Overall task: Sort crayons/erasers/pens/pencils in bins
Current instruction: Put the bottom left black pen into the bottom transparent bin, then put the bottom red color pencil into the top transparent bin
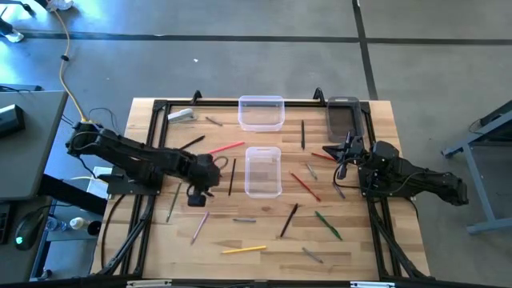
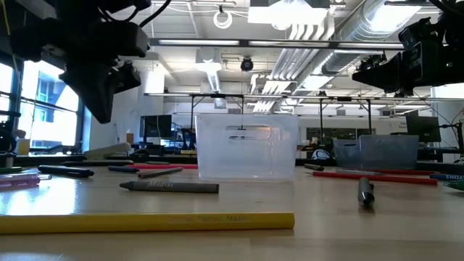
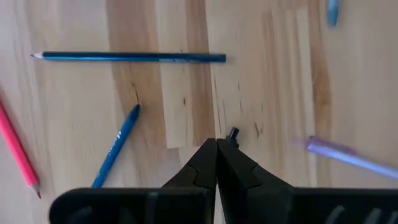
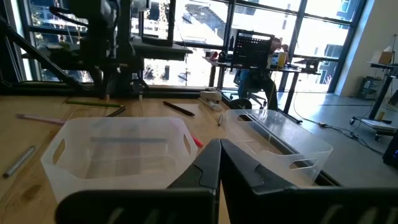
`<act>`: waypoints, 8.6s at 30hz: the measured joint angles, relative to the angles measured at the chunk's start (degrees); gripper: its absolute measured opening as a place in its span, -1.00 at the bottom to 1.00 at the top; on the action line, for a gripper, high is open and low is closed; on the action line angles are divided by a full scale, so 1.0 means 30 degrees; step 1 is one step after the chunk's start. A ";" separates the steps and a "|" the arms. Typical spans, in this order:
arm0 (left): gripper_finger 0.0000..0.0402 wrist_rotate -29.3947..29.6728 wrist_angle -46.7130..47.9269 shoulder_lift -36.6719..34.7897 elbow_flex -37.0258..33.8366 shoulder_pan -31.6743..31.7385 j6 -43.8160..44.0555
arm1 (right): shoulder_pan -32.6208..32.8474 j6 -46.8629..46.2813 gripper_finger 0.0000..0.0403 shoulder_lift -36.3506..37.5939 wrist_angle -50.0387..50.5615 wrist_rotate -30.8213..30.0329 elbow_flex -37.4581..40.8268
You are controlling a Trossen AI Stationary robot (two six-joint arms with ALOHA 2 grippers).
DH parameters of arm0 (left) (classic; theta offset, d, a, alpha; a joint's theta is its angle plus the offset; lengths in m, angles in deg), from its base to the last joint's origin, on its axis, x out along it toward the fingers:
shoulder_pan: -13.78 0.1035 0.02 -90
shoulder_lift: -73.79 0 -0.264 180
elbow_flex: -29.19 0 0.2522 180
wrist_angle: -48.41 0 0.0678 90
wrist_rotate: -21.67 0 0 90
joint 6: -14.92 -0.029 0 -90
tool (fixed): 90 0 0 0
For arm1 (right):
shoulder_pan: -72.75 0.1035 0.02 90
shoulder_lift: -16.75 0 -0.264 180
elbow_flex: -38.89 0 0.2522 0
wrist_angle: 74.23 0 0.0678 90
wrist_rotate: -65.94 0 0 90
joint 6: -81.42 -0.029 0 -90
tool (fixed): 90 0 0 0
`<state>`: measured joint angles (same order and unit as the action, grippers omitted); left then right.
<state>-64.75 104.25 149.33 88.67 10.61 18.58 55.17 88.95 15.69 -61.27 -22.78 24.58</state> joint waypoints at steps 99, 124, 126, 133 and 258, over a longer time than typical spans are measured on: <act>-0.93 -0.4062 -0.6854 0.3841 0.7016 0.5063 0.8474 | -0.0005 0.0000 -1.00 -0.0038 -0.0029 0.0000 0.0006; -0.93 -0.3463 -1.4069 0.8504 0.7426 0.6540 1.2674 | -0.0006 0.0000 -1.00 -0.0038 -0.0022 0.0000 0.0006; -0.93 -0.3287 -1.4141 0.8998 0.7582 0.6577 1.2637 | -0.0007 0.0000 -1.00 -0.0038 -0.0016 0.0000 0.0006; -0.93 -0.3085 -1.4059 1.0433 0.7737 0.6533 1.2585 | -0.0002 0.0000 -1.00 -0.0038 -0.0015 0.0000 0.0006; -1.00 -0.6983 -4.2905 0.1560 -1.2925 1.1451 -0.0288 | 0.2659 -0.9892 -1.00 -1.2887 0.8923 -0.7112 -0.8961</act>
<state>-85.70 -24.46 154.02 49.89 44.96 17.71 63.15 59.27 -22.97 -34.50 -44.11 -2.31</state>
